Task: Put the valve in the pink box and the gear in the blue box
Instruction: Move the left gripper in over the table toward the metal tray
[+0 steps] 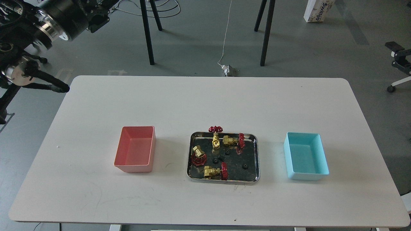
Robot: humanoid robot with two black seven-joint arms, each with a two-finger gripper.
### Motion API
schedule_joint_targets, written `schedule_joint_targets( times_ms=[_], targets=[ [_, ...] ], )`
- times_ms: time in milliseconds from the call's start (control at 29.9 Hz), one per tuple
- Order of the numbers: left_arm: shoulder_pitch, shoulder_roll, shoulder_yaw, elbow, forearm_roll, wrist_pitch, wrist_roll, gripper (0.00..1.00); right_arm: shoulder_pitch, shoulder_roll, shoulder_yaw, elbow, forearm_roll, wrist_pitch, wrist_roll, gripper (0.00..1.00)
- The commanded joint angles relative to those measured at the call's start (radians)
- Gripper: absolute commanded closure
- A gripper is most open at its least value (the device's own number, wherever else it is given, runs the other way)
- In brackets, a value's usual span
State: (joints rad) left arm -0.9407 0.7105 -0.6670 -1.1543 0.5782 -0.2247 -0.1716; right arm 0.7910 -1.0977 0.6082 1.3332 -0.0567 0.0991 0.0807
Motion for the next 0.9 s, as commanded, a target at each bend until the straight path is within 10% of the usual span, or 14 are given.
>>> schedule_joint_targets(
  times_ms=[0, 201, 401, 569, 870],
  targets=[
    [0.0, -0.016, -0.002, 0.004, 0.009, 0.007, -0.02, 0.0, 0.002, 0.012, 0.004, -0.002, 0.002, 0.002, -0.001, 0.0],
    [0.002, 0.001, -0.06, 0.011, 0.034, -0.056, -0.242, 0.0, 0.005, 0.016, 0.004, 0.0, 0.0, -0.004, 0.001, 0.0],
    [0.014, -0.034, -0.074, 0.082, 0.006, -0.166, -0.317, 0.0, 0.054, 0.018, 0.002, -0.006, 0.0, -0.007, 0.005, 0.0],
    [0.029, 0.001, -0.043, -0.074, 0.422, 0.011, -0.317, 0.0, 0.105, 0.01, -0.007, -0.006, -0.002, -0.009, -0.001, 0.01],
    [0.095, 0.066, 0.13, -0.364, 1.424, 0.407, -0.132, 0.0, 0.175, 0.007, -0.016, -0.034, -0.014, -0.009, -0.01, 0.01]
  ],
)
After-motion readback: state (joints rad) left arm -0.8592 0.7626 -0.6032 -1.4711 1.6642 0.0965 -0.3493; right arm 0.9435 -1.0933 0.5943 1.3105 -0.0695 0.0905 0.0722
